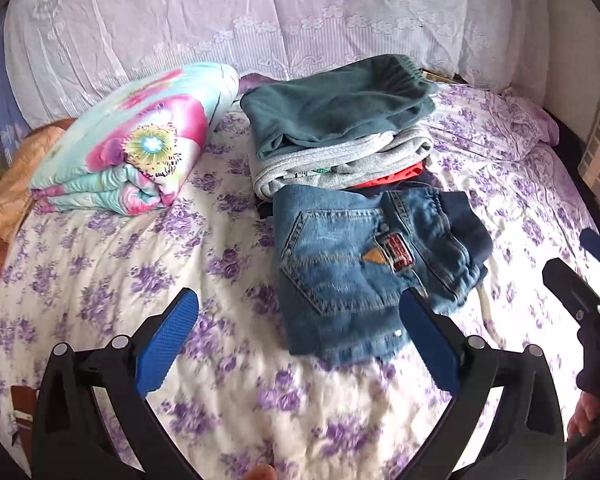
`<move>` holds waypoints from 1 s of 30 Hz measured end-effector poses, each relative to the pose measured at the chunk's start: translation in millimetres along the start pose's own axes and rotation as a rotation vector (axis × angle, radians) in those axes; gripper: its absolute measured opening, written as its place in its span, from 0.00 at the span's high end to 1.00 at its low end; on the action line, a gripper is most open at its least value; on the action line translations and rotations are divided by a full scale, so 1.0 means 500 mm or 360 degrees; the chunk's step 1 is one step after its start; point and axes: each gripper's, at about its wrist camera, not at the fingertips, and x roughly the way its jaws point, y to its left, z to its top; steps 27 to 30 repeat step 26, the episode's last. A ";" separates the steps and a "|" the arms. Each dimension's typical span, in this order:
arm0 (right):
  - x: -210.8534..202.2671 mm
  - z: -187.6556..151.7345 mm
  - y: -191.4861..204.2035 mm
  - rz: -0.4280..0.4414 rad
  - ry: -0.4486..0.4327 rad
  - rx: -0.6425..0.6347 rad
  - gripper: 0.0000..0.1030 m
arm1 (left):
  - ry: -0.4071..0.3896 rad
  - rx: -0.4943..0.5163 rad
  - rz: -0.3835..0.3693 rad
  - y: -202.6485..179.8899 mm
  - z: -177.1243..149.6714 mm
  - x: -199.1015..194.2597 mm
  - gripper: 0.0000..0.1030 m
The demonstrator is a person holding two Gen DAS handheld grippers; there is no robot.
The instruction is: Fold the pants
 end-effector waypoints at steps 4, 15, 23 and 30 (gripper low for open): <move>-0.037 -0.010 0.019 0.0033 -0.0016 -0.0040 0.04 | 0.0009 -0.0040 -0.0013 0.003 -0.023 -0.039 0.05; -0.090 -0.021 0.046 0.0089 -0.0044 -0.0082 0.04 | -0.0122 -0.0012 0.0053 -0.002 -0.056 -0.108 0.05; -0.100 -0.018 0.039 0.0093 -0.0054 -0.0058 0.04 | -0.0064 -0.0016 -0.0015 -0.013 -0.056 -0.112 0.05; -0.103 -0.018 0.035 0.0097 -0.0057 -0.0051 0.04 | -0.0049 -0.0036 -0.0027 -0.012 -0.057 -0.111 0.05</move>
